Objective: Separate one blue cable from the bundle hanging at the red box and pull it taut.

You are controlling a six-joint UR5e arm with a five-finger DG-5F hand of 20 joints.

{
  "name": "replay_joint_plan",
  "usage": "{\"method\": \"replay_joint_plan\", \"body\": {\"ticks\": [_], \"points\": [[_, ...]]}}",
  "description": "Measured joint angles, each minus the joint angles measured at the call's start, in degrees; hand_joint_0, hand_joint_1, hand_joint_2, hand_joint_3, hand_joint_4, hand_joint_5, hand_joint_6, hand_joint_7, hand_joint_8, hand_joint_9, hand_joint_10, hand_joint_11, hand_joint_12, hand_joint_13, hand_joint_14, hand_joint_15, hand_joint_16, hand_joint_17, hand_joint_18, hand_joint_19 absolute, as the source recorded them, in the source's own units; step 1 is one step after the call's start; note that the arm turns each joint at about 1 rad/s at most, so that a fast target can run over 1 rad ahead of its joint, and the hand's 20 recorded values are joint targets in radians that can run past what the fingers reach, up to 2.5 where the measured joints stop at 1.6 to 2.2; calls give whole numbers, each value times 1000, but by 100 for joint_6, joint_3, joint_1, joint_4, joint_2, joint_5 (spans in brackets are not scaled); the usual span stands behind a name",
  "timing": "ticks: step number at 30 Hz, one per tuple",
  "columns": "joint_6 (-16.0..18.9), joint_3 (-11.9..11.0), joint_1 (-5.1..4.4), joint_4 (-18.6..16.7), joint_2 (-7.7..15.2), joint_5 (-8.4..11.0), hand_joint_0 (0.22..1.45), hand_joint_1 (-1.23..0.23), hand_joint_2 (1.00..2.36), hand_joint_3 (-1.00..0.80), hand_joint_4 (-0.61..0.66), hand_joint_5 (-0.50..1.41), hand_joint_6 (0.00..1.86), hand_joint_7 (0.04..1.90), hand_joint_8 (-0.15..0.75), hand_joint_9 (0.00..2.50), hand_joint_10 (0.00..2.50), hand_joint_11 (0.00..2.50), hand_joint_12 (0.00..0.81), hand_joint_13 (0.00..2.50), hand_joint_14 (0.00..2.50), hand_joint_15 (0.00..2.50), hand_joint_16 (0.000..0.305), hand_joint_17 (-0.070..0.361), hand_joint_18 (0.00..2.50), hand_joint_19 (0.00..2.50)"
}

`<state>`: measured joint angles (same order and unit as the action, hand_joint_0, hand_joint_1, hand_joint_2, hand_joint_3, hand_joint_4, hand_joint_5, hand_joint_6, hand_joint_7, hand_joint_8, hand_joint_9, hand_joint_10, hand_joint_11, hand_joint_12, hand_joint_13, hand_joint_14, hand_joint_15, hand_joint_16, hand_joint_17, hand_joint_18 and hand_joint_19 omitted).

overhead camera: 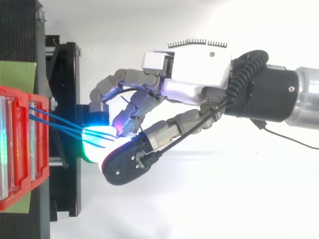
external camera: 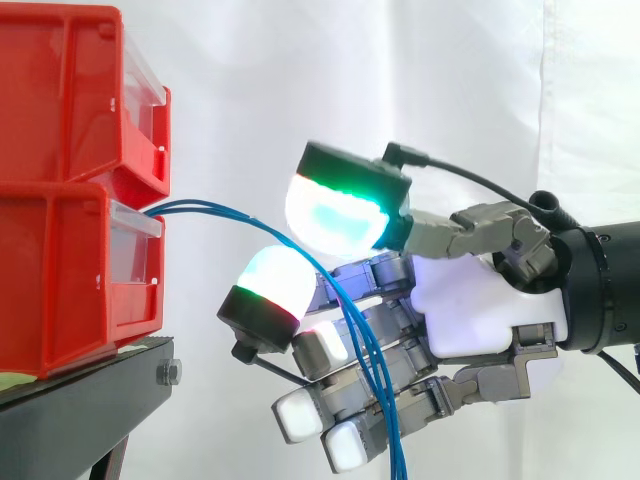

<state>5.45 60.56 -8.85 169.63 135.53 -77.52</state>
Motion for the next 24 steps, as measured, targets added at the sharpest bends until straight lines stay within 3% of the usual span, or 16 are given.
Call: {"method": "replay_joint_plan", "body": {"ticks": [1, 4, 7, 12, 17, 21, 24], "points": [[0, 0, 0, 0, 0, 0, 555, -467, 1000, -500, 170, -189, 884, 1041, 340, 1043, 20, 915, 355, 911, 19, 522, 43, 97, 780, 615], [0, 0, 0, 0, 0, 0, 617, -411, 1000, -500, 141, -185, 877, 1080, 337, 1072, 22, 933, 350, 930, 20, 546, 42, 95, 787, 659], [0, 0, -1, 0, 0, 3, 613, -537, 1015, -339, 142, -186, 877, 1133, 345, 1058, 22, 959, 350, 920, 20, 546, 43, 98, 794, 658], [0, 0, -1, 0, 0, 5, 611, -667, 1020, -247, 146, -205, 900, 1123, 338, 1007, 22, 1003, 352, 911, 19, 562, 45, 101, 793, 666], [0, 0, -1, 0, 0, 1, 645, -723, 1016, -317, 121, -221, 909, 1096, 327, 965, 23, 1022, 344, 887, 20, 564, 45, 102, 785, 647], [0, 0, -1, 2, 0, 0, 689, -747, 1000, -499, 129, -225, 914, 1066, 321, 958, 21, 1015, 337, 890, 20, 564, 45, 101, 783, 636], [0, 0, -2, 2, 0, 0, 661, -769, 1000, -500, 143, -211, 910, 1080, 318, 997, 21, 1038, 335, 906, 20, 566, 44, 100, 783, 636]]}}
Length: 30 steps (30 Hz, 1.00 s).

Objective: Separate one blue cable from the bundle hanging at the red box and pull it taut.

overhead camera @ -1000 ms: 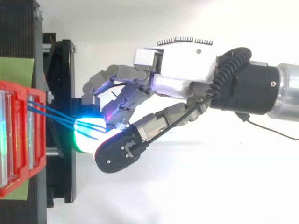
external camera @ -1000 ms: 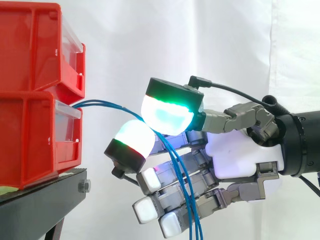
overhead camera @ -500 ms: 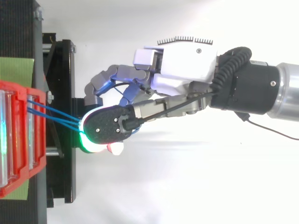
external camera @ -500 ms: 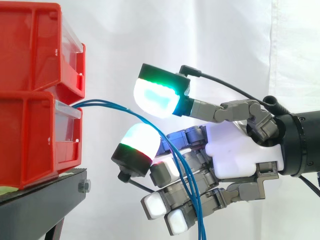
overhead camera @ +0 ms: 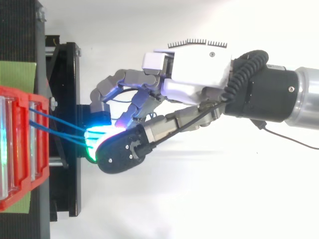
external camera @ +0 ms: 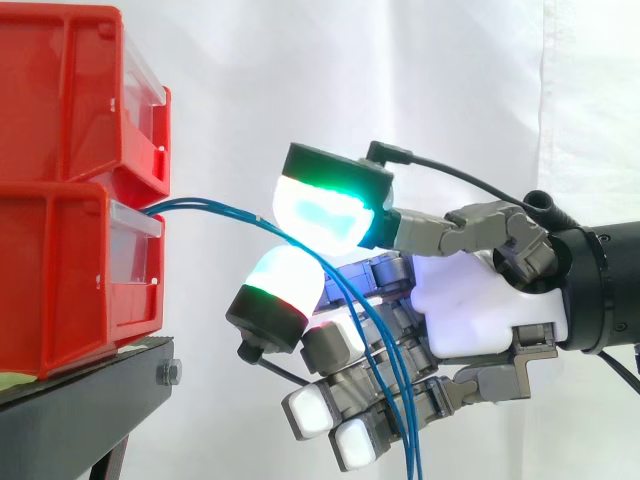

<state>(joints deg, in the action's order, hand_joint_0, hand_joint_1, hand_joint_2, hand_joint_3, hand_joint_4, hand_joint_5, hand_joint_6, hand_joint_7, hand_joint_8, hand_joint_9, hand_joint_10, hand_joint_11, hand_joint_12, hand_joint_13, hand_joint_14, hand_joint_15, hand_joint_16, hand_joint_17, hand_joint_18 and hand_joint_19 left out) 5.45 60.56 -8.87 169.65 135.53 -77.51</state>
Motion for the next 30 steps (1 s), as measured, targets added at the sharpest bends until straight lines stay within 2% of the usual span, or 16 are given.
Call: {"method": "replay_joint_plan", "body": {"ticks": [8, 9, 12, 15, 17, 19, 27, 29, 30], "points": [[-2, 0, -1, 4, 0, 5, 560, -737, 1000, -500, 150, -179, 894, 1096, 326, 1060, 22, 1015, 338, 930, 22, 568, 44, 99, 808, 654], [-2, 0, -1, 5, 0, 4, 504, -661, 1000, -500, 161, -173, 891, 1091, 344, 1082, 20, 1010, 356, 949, 19, 572, 47, 106, 834, 647], [-1, 0, -1, 6, 0, 1, 461, -576, 1000, -500, 177, -168, 885, 1060, 363, 1104, 19, 991, 381, 970, 18, 566, 51, 115, 873, 656], [0, 1, 2, 7, 0, 0, 460, -517, 1000, -500, 177, -167, 879, 1047, 367, 1114, 19, 979, 383, 972, 20, 563, 52, 117, 880, 658], [0, 0, 2, 5, 0, 0, 510, -502, 1000, -500, 164, -169, 873, 1072, 350, 1101, 21, 976, 366, 957, 19, 568, 48, 108, 847, 681], [0, 0, 1, 3, 0, -1, 590, -551, 1000, -500, 150, -171, 865, 1142, 331, 1087, 22, 992, 350, 940, 22, 582, 45, 100, 816, 690], [-5, 0, 3, -2, 0, -1, 673, -779, 1017, -319, 57, -197, 898, 1244, 305, 999, 23, 1010, 331, 886, 21, 565, 44, 99, 774, 650], [-5, 0, 2, -2, 0, -1, 698, -818, 1019, -310, 46, -204, 911, 1287, 296, 982, 19, 1008, 324, 877, 20, 562, 44, 99, 774, 629], [-5, 0, 2, -2, 0, -1, 731, -850, 1017, -332, 34, -210, 924, 1248, 290, 972, 22, 1005, 319, 870, 20, 555, 44, 98, 767, 609]]}}
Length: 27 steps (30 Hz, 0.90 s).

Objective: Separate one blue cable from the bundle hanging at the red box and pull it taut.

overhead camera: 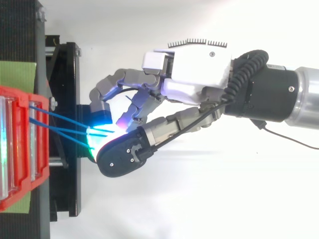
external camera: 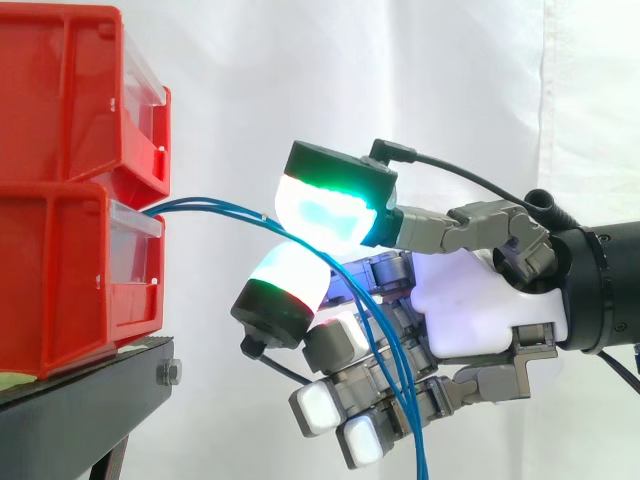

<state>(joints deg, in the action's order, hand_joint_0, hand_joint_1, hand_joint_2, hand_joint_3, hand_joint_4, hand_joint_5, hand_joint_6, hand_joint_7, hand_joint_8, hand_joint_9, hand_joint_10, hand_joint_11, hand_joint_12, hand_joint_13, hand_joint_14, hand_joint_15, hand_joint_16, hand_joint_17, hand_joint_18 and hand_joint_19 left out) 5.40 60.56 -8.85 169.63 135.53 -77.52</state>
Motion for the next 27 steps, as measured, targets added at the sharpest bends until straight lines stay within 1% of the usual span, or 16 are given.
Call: {"method": "replay_joint_plan", "body": {"ticks": [1, 3, 7, 11, 14, 16, 17, 18, 19, 20, 22, 24, 27], "points": [[1, 0, 0, 0, 0, 0, 734, -850, 1016, -343, 36, -210, 925, 1241, 287, 971, 22, 1018, 322, 869, 20, 555, 44, 98, 766, 608], [2, 0, 0, 0, 0, 0, 768, -875, 1000, -500, 43, -205, 924, 1211, 283, 983, 23, 1024, 312, 860, 20, 548, 43, 96, 756, 592], [4, 0, 10, 0, 3, 0, 736, -926, 1000, -500, 61, -194, 918, 1204, 280, 1000, 23, 1034, 307, 859, 21, 552, 42, 94, 757, 579], [5, 0, 13, 0, 1, 0, 640, -998, 1000, -500, 74, -176, 909, 1199, 279, 1045, 25, 1051, 304, 861, 23, 555, 41, 92, 748, 599], [3, 0, 24, 0, 1, 0, 563, -1000, 1000, -500, 89, -170, 906, 1195, 291, 1079, 24, 1047, 310, 879, 21, 567, 42, 95, 758, 616], [4, 0, 39, 0, 1, 0, 484, -946, 1000, -500, 112, -163, 904, 1169, 313, 1108, 24, 1035, 333, 916, 22, 567, 46, 105, 800, 630], [4, 0, 48, 0, 1, 0, 478, -932, 1000, -500, 117, -162, 904, 1166, 312, 1111, 21, 1029, 338, 924, 20, 570, 47, 106, 807, 635], [3, 0, 56, 0, 1, 0, 460, -885, 1000, -500, 123, -158, 899, 1156, 332, 1134, 21, 1027, 350, 944, 19, 565, 49, 110, 833, 637], [1, 0, 66, 0, 1, 0, 471, -792, 1000, -500, 132, -156, 894, 1119, 329, 1153, 21, 1005, 352, 967, 21, 577, 49, 111, 848, 653], [-7, 0, 81, 0, 1, -1, 477, -733, 1000, -500, 128, -156, 889, 1112, 336, 1158, 21, 1011, 353, 972, 19, 580, 49, 110, 854, 662], [-28, 0, 114, 0, 1, -7, 541, -568, 1000, -500, 120, -156, 874, 1124, 317, 1173, 22, 995, 343, 981, 20, 598, 45, 102, 848, 690], [-57, 0, 147, 0, 1, -26, 588, -497, 1000, -500, 98, -155, 866, 1152, 313, 1179, 23, 999, 338, 980, 22, 596, 43, 98, 839, 712], [-112, 0, 193, 0, -7, -71, 613, -519, 1000, -500, 92, -163, 871, 1179, 316, 1169, 23, 1009, 339, 977, 22, 602, 43, 98, 842, 713]]}}
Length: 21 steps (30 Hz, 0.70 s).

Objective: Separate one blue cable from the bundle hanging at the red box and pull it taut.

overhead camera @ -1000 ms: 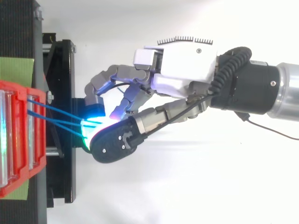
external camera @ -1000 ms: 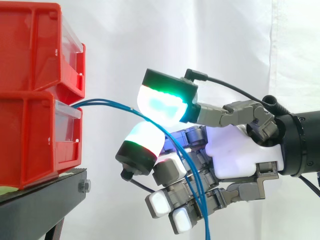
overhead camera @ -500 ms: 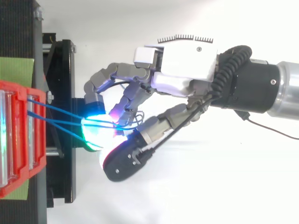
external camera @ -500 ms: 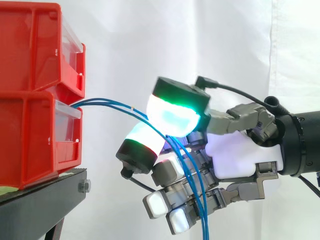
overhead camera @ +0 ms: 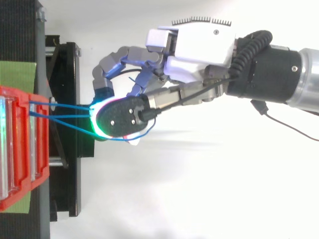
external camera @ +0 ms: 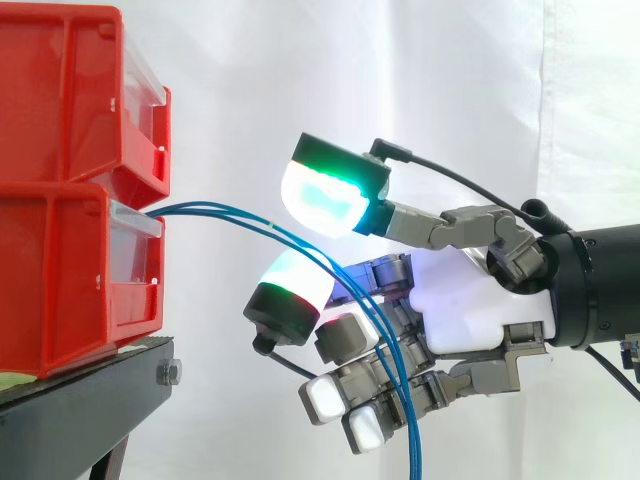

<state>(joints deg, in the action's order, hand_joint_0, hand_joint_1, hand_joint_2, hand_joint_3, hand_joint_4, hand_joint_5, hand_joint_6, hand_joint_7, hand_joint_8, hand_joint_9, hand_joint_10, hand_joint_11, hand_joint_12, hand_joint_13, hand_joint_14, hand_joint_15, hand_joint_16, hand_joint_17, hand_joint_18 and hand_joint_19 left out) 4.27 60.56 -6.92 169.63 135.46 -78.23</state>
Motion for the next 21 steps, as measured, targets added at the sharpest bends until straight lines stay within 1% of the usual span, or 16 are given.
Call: {"method": "replay_joint_plan", "body": {"ticks": [2, 3, 4, 6, 7, 9, 13, 18, 21], "points": [[-48, 0, 28, 0, -8, -32, 614, -542, 1006, -438, 105, -166, 874, 1208, 324, 1156, 23, 1016, 344, 977, 22, 601, 44, 99, 842, 707], [-73, 0, 40, 0, -12, -42, 610, -581, 1013, -364, 119, -167, 873, 1261, 322, 1152, 23, 1028, 344, 975, 21, 598, 44, 99, 839, 698], [-99, 0, 51, 0, -17, -50, 609, -589, 1015, -344, 118, -168, 877, 1257, 323, 1149, 23, 1033, 345, 973, 22, 602, 44, 99, 836, 706], [-164, 0, 71, 1, -33, -62, 600, -652, 1019, -263, 127, -169, 893, 1257, 326, 1141, 23, 1042, 341, 962, 22, 602, 44, 100, 831, 697], [-189, 0, 77, 1, -42, -64, 599, -661, 1019, -257, 126, -170, 893, 1258, 326, 1140, 23, 1042, 342, 962, 21, 602, 44, 99, 826, 695], [-244, 0, 90, 4, -58, -67, 605, -724, 1022, -206, 111, -177, 906, 1234, 318, 1115, 23, 1065, 336, 953, 23, 600, 45, 100, 822, 688], [-292, 0, 104, 8, -71, -65, 623, -742, 1021, -250, 107, -187, 915, 1198, 318, 1099, 23, 1070, 330, 939, 23, 600, 45, 100, 812, 689], [-312, 0, 108, 9, -74, -53, 621, -705, 1012, -363, 131, -188, 912, 1183, 312, 1105, 23, 1054, 333, 939, 23, 598, 45, 100, 812, 690], [-337, 0, 101, 9, -76, -52, 625, -704, 1014, -339, 110, -186, 909, 1217, 312, 1108, 23, 1058, 332, 940, 24, 593, 44, 100, 813, 681]]}}
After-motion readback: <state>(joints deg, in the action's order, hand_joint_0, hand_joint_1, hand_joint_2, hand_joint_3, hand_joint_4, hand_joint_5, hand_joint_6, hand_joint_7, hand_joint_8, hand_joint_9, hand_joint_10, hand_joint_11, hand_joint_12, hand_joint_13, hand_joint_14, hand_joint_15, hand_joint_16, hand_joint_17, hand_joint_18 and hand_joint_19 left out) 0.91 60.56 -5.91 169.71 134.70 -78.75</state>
